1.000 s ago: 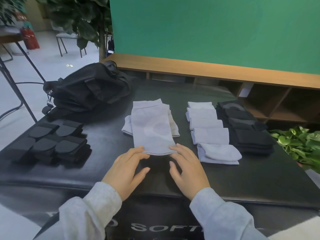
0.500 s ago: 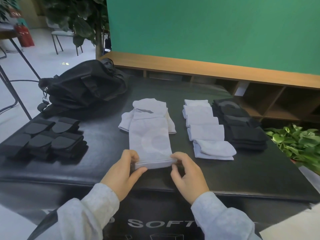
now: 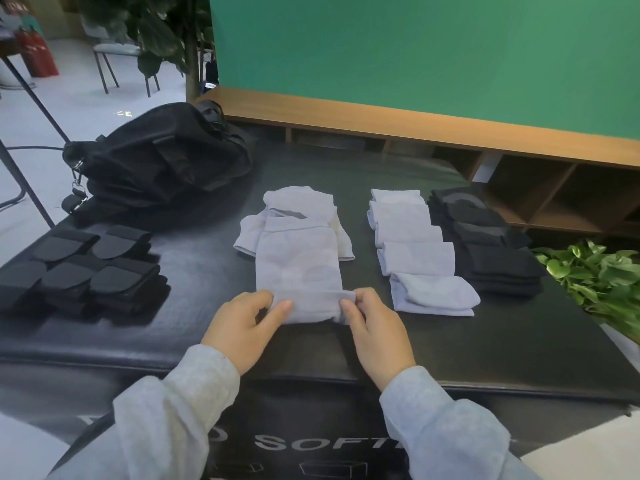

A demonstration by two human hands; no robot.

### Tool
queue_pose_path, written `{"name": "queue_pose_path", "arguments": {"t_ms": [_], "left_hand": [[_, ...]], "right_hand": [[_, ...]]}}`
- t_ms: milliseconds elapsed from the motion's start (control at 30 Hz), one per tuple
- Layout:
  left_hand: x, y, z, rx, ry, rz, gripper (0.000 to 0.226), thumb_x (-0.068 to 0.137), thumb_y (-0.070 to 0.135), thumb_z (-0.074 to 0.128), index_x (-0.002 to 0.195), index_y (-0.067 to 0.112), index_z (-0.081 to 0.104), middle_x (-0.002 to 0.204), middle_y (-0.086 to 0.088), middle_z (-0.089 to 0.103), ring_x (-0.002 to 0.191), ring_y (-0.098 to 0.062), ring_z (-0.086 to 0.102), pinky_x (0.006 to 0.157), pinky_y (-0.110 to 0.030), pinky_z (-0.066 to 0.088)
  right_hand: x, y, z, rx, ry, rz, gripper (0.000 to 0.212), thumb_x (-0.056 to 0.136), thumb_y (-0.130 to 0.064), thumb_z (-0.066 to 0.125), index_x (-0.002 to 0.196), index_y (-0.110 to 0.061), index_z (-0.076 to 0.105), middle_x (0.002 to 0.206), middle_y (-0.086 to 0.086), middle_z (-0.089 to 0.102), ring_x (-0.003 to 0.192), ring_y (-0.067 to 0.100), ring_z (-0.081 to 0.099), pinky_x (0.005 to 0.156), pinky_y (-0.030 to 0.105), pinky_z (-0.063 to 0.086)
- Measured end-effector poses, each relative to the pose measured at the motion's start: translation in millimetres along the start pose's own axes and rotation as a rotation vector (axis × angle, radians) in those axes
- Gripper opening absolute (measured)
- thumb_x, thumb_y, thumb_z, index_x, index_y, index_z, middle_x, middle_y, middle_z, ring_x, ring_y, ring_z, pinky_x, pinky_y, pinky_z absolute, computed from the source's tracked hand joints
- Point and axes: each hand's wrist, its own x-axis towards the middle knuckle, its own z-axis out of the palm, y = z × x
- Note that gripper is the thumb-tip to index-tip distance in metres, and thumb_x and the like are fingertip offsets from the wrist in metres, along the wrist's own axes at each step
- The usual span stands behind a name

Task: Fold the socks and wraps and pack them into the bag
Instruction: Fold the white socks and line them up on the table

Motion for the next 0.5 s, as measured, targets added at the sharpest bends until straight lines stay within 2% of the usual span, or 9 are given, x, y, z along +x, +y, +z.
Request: {"name": "queue_pose_path", "arguments": {"t_ms": [167,367,500], "left_hand": [[6,-4,6,-0.031,0.067,-0.04,0.036,0.09,0.037,0.052,0.066,0.016,0.037,0.06,0.001,0.042,0.054,-0.013,0.038,0.052,-0.021,0.029],[9,-7,15,0.042,0.14,-0.059,0.027,0.09,0.034,0.055,0.072,0.026,0.035,0.072,-0.002,0.047,0.064,-0.014,0.044,0.054,-0.018,0.029],[6,-6,20,0.044,0.181,-0.066,0.022,0.09,0.025,0.056,0.078,0.022,0.037,0.074,0.0,0.042,0.066,-0.012,0.042,0.055,-0.016,0.028]], "right_hand": [[9,-11,1,-0.17,0.015,-0.034,0.025,0.098,-0.044,0.03,0.097,-0.022,0.041,0.08,-0.006,0.056,0.073,0.018,0.052,0.065,0.032,0.041],[19,-13,7,-0.361,0.01,-0.05,0.027,0.1,-0.045,0.023,0.092,-0.021,0.035,0.076,-0.008,0.05,0.068,0.018,0.047,0.059,0.032,0.037],[26,-15,13,-0.446,0.014,-0.001,0.032,0.1,-0.047,0.023,0.088,-0.019,0.036,0.079,-0.006,0.05,0.074,0.02,0.054,0.059,0.031,0.033]]}}
